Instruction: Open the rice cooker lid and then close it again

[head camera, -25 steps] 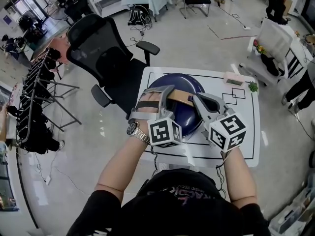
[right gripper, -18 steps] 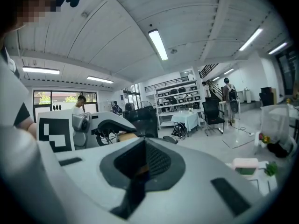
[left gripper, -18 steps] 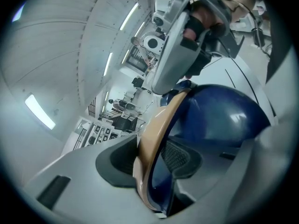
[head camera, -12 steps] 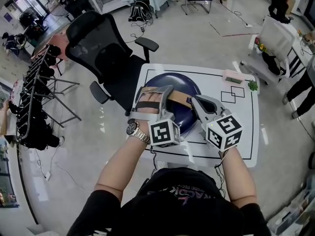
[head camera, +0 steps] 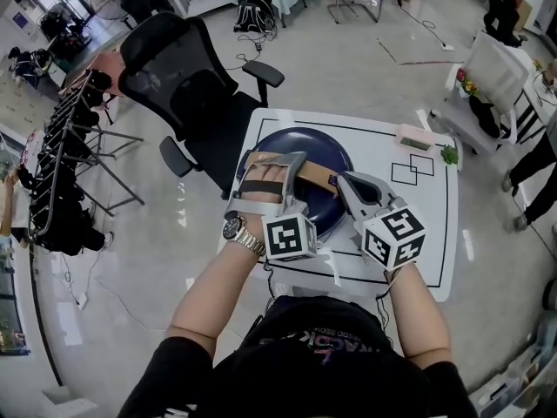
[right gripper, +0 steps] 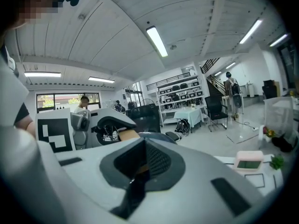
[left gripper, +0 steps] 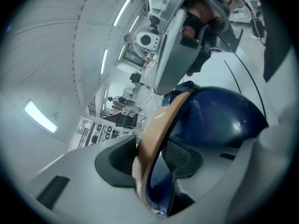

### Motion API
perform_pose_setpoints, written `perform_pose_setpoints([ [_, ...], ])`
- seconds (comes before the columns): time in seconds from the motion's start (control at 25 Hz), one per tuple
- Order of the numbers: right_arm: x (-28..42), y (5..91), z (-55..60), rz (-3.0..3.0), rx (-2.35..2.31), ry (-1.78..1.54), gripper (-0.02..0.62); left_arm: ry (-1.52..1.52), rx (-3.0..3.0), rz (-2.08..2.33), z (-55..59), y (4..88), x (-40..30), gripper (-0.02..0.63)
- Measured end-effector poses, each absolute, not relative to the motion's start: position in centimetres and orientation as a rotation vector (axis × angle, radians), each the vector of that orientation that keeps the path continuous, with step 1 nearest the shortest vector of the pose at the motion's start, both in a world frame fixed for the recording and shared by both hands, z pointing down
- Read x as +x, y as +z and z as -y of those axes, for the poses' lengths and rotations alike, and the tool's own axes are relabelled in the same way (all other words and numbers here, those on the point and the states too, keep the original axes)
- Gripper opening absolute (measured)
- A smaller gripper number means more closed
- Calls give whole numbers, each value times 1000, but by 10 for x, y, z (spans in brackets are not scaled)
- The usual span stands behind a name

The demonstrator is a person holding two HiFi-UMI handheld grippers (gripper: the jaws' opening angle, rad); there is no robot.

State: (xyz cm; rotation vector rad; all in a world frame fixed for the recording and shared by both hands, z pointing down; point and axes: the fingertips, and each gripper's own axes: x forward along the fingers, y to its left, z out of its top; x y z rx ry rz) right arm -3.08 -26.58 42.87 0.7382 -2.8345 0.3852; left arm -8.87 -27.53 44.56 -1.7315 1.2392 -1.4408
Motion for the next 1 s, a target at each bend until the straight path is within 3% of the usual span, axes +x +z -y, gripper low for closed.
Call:
perform_pose_setpoints([
  [0.64, -24, 426, 258, 2873, 625, 325, 2, -1383, -1676, -1492, 255, 436, -100, 179],
  [1.0, -22, 393, 243, 3004, 523, 300, 2, -967, -1956, -2061, 175, 415, -120, 143],
])
